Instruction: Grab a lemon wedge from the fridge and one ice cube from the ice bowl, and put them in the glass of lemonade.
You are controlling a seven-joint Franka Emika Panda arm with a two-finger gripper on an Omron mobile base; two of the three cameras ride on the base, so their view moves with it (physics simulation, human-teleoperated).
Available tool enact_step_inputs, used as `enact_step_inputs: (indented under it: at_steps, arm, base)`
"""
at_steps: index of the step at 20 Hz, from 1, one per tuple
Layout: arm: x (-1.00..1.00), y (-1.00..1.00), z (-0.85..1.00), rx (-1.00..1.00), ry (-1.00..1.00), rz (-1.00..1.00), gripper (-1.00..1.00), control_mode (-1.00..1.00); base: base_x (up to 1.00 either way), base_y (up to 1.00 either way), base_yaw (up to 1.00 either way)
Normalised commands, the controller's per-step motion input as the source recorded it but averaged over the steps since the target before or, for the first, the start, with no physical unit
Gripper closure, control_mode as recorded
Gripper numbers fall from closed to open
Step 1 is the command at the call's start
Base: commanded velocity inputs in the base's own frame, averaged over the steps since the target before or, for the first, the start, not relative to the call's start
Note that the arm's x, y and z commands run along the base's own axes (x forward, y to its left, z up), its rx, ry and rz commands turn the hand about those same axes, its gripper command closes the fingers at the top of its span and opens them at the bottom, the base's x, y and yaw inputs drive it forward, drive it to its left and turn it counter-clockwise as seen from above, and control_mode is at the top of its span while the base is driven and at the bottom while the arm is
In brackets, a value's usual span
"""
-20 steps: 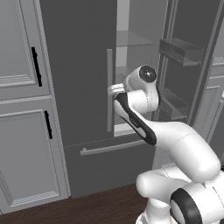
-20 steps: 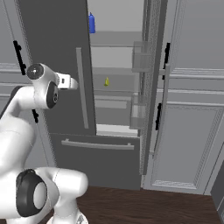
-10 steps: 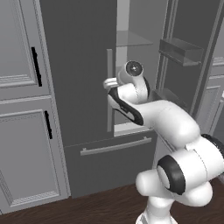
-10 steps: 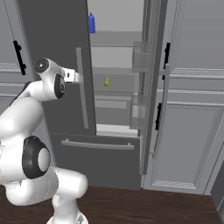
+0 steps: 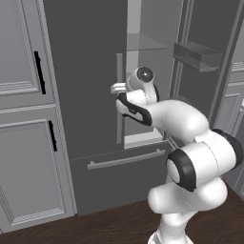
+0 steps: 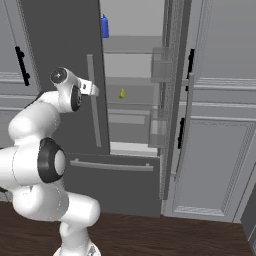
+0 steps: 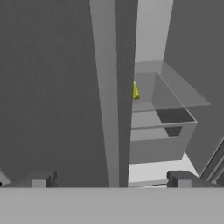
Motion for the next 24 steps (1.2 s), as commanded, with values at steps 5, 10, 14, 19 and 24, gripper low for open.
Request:
enact_step_inputs:
  at_steps: [5,10,14,19,24]
  arm:
    - [0.35,-0.02,0.00,0.00,0.00,0.00,-1.00,-1.00]
    - [0.46,0.00,0.00,0.00,0.02,0.00,-1.00,-1.00]
    - [0.52,0.00,-0.16,0.00,0.00,0.00,-1.00,-1.00]
    - [0.46,0.00,-0.30,0.00,0.00,0.00,-1.00,-1.00]
    - [0.35,0.05,-0.28,0.00,0.00,0.00,-1.00,-1.00]
  base:
    - [0.00,0.00,0.00]
    - [0.00,0.00,0.00]
    - [0.00,0.00,0.00]
    - [0.00,0.00,0.00]
    - [0.00,0.00,0.00]
